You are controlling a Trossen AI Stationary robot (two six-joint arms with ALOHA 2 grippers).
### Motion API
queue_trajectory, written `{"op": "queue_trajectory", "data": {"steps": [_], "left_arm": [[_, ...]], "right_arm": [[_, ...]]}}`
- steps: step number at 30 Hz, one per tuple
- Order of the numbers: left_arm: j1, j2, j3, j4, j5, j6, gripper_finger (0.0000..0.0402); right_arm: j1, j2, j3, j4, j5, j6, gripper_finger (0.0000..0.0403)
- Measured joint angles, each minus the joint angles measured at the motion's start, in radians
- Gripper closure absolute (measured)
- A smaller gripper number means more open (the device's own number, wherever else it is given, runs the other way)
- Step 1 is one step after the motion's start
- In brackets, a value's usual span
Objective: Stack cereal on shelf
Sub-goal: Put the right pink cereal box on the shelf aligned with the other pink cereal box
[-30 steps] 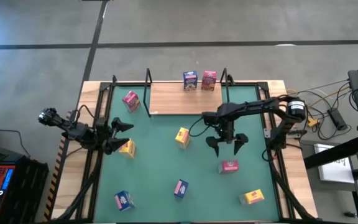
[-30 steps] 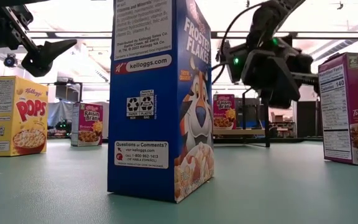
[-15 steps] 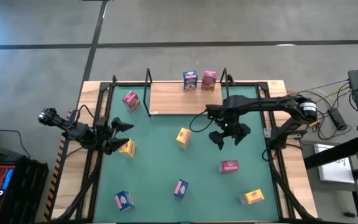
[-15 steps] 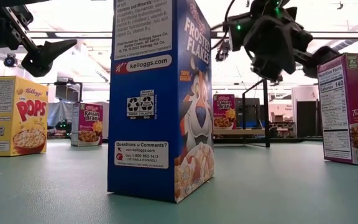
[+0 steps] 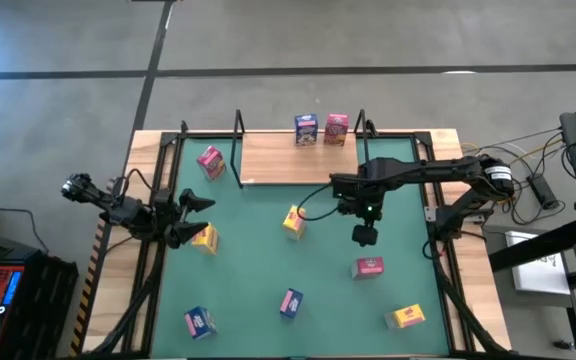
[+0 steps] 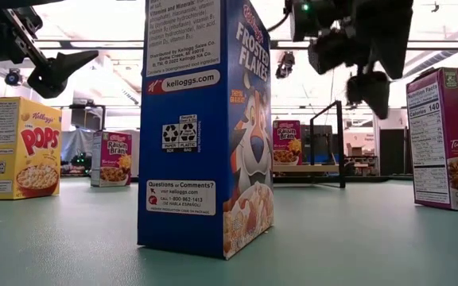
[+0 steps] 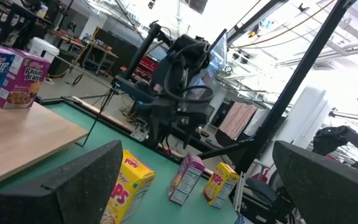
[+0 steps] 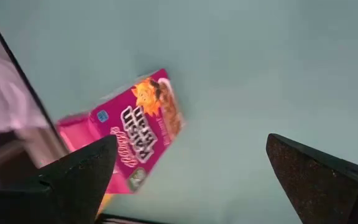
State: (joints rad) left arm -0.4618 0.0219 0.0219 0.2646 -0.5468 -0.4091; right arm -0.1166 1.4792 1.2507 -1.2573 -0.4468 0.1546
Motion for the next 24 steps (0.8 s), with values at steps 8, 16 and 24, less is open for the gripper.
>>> {"op": "queue_trajectory", "data": {"steps": [8,16,24], "left_arm": [[0.0,0.0,0.0,0.0,0.0,0.0,0.0003],[0.0,0.0,0.0,0.0,0.0,0.0,0.0003],[0.0,0.0,0.0,0.0,0.0,0.0,0.0003]], "right_arm": [[0.007,0.0,0.057,0.035,0.014,-0.141,0.0003],[0.02,-0.001,0.059,0.033,0.025,-0.338,0.0003],[0.031,-0.004,0.065,0.043,0.019,-0.298,0.0003]]}}
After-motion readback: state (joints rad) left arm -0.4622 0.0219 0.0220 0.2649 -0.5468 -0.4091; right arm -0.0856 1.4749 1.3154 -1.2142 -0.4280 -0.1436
